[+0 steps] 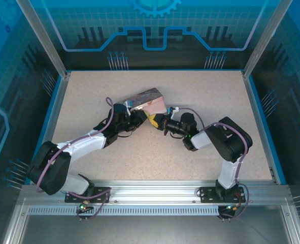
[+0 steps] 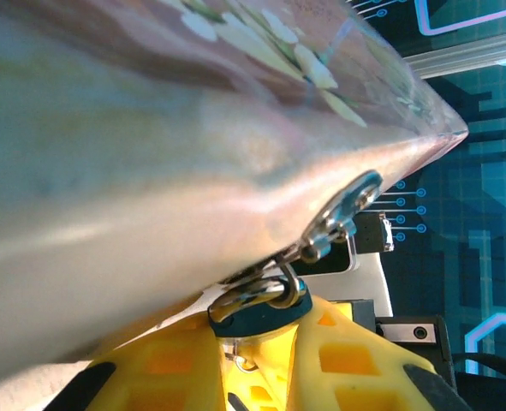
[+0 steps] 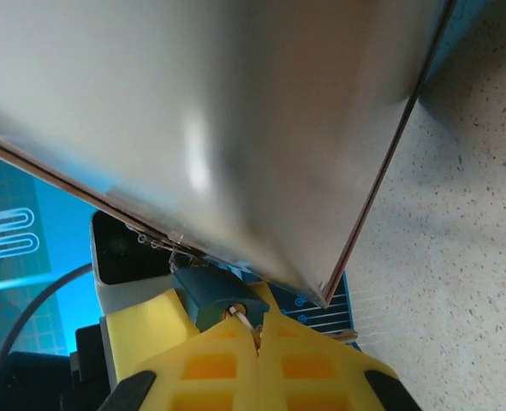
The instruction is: Unlock a padlock with a key
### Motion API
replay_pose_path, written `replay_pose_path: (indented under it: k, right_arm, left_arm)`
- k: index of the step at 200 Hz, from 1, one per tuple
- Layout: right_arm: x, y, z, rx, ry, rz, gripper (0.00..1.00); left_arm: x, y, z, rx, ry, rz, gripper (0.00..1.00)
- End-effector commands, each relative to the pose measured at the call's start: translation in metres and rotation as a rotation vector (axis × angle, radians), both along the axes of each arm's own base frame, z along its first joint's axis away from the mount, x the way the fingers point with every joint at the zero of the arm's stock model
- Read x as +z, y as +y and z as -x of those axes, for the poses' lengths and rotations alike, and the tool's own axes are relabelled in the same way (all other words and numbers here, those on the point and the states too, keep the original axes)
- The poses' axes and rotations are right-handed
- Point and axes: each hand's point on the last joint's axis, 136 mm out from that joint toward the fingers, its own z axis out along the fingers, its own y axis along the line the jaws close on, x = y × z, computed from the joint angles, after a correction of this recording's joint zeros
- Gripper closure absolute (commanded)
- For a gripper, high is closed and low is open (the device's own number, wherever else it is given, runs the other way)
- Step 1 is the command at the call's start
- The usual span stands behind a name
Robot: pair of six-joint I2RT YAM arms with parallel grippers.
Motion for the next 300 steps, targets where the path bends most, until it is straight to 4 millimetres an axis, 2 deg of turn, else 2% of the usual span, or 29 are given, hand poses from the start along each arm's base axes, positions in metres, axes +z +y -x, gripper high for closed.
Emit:
replay_pose_path:
  k: [1, 46, 55, 69, 90, 105, 122, 146, 187, 214, 235, 254, 300]
  right_arm:
    - [0.056, 0.02, 0.001, 0.033, -0.101, -0.15, 1.0]
    - [0.053, 0.02, 0.003, 0.041, -0.059, -0.16, 1.0]
    - [0.046, 0.019, 0.004, 0.04, -0.046, -0.145, 1.0]
    - [0.028, 0.017, 0.005, 0.037, -0.019, -0.106, 1.0]
    - [-0.01, 0.013, 0.009, 0.027, 0.039, -0.044, 1.0]
    - [-0.037, 0.012, 0.013, 0.035, 0.079, -0.005, 1.0]
    - [-0.061, 0.009, 0.016, 0.034, 0.112, 0.034, 1.0]
    - [-0.084, 0.005, 0.018, 0.023, 0.129, 0.071, 1.0]
    - [-0.118, -0.001, 0.024, 0.026, 0.197, 0.134, 0.95]
    - [-0.126, -0.004, 0.026, 0.017, 0.207, 0.139, 0.88]
    - [-0.127, -0.008, 0.028, 0.012, 0.196, 0.161, 0.87]
    - [-0.126, -0.012, 0.031, 0.011, 0.184, 0.194, 0.75]
    - [-0.122, -0.04, 0.039, -0.017, 0.124, 0.346, 0.63]
  left_arm:
    - [0.003, -0.027, 0.031, -0.182, -0.02, 0.029, 1.0]
    - [0.002, -0.026, 0.029, -0.175, -0.017, 0.028, 1.0]
    - [0.003, -0.025, 0.028, -0.165, -0.021, 0.031, 1.0]
    - [0.005, -0.022, 0.028, -0.15, -0.024, 0.03, 1.0]
    - [0.007, -0.017, 0.028, -0.137, -0.021, 0.001, 1.0]
    - [0.004, -0.009, 0.03, -0.108, -0.002, -0.029, 0.85]
    - [-0.004, 0.005, 0.034, -0.07, 0.028, -0.082, 0.77]
    - [-0.009, 0.022, 0.04, -0.03, 0.049, -0.137, 0.66]
    - [-0.006, 0.041, 0.044, 0.011, 0.052, -0.169, 0.61]
    - [-0.007, 0.05, 0.045, 0.03, 0.06, -0.187, 0.59]
    - [-0.009, 0.06, 0.045, 0.051, 0.069, -0.207, 0.59]
    - [-0.007, 0.07, 0.044, 0.077, 0.064, -0.224, 0.56]
    - [0.007, 0.096, 0.038, 0.121, 0.059, -0.249, 0.5]
